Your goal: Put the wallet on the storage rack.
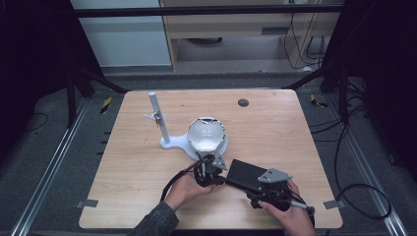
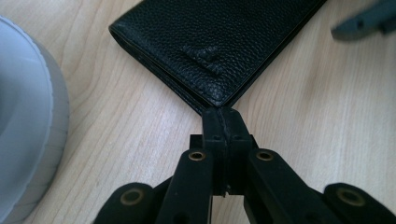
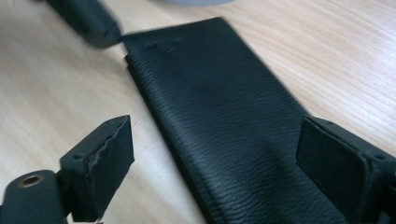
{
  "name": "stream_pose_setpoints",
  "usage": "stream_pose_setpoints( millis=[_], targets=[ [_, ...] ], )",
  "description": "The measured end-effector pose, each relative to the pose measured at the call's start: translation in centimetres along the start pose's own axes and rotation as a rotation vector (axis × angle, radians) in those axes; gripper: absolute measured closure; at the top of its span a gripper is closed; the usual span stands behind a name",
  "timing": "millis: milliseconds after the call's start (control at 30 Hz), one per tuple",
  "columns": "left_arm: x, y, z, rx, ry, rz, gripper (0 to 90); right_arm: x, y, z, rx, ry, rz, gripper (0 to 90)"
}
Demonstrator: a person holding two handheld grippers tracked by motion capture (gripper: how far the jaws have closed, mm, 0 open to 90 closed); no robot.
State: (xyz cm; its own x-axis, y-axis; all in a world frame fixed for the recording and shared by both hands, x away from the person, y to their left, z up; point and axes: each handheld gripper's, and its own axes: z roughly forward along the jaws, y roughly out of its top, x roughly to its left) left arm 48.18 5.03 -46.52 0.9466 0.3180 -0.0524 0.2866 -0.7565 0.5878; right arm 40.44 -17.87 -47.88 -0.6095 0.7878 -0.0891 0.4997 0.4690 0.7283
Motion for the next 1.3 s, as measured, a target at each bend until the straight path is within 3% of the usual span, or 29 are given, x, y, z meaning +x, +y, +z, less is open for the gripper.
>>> stream_pose_setpoints(
  millis=[100, 267, 433, 767, 1033, 1300],
  targets=[
    [0.1, 0.2, -0.2, -0.021, -0.003, -0.007, 89.7, 0.3, 0.1, -0.1, 0.011, -0.016, -0.024, 10.5],
    [0.3, 0.8, -0.6, -0.057, -0.007, -0.013, 89.7, 0.3, 0.6, 0.5, 0.075, -0.041, -0.083, 10.0],
    [0.3, 1.2, -0.9, -0.073, -0.012, -0.01, 89.7, 0.3, 1.4, 0.9, 0.124, -0.071, -0.142, 18.0],
    [0.4, 1.8, -1.0, -0.093, -0.015, -0.016, 89.8, -0.1, 2.2, 1.4, 0.153, -0.101, -0.171, 31.1],
    [0.3, 1.9, -0.7, -0.099, -0.02, -0.013, 89.8, -0.2, 2.4, 1.6, 0.19, -0.095, -0.196, 33.2],
    [0.4, 1.7, -1.3, -0.091, 0.018, -0.002, 89.7, -0.3, 2.7, 0.9, 0.151, -0.115, -0.204, 36.7]
  ],
)
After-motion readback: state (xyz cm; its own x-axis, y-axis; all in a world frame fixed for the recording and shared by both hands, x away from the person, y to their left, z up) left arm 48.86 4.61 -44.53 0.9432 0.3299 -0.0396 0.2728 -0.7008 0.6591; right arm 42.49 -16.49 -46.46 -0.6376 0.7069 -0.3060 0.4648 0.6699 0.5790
